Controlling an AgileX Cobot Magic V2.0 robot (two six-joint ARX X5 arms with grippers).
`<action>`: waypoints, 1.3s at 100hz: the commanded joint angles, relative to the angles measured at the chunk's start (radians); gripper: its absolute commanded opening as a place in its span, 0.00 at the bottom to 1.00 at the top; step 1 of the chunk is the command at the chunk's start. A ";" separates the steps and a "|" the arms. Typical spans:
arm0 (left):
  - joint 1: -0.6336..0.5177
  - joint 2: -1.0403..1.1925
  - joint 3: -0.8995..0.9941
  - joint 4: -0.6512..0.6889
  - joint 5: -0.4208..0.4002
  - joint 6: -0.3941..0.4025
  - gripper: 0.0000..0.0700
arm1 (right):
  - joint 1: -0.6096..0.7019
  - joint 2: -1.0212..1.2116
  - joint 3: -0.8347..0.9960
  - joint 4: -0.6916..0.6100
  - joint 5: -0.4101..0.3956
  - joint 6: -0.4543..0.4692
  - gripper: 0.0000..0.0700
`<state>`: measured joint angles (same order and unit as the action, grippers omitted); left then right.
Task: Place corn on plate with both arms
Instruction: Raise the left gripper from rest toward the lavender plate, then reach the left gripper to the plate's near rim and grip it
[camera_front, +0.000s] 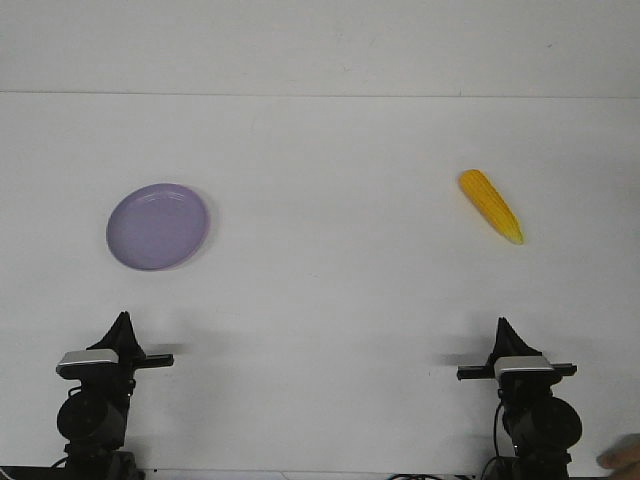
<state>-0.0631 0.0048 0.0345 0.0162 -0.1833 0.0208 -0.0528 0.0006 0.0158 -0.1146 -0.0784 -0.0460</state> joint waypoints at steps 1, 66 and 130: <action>-0.001 -0.002 -0.021 0.015 0.000 0.014 0.02 | -0.001 0.000 -0.003 0.010 -0.001 0.002 0.02; -0.001 -0.002 -0.020 0.032 0.002 -0.175 0.02 | -0.001 0.000 -0.003 0.010 -0.001 0.002 0.02; 0.012 0.473 0.595 -0.267 -0.011 -0.229 0.71 | -0.001 0.000 -0.003 0.010 -0.001 0.002 0.02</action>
<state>-0.0608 0.3775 0.5762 -0.2153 -0.1814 -0.2680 -0.0528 0.0006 0.0158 -0.1146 -0.0788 -0.0460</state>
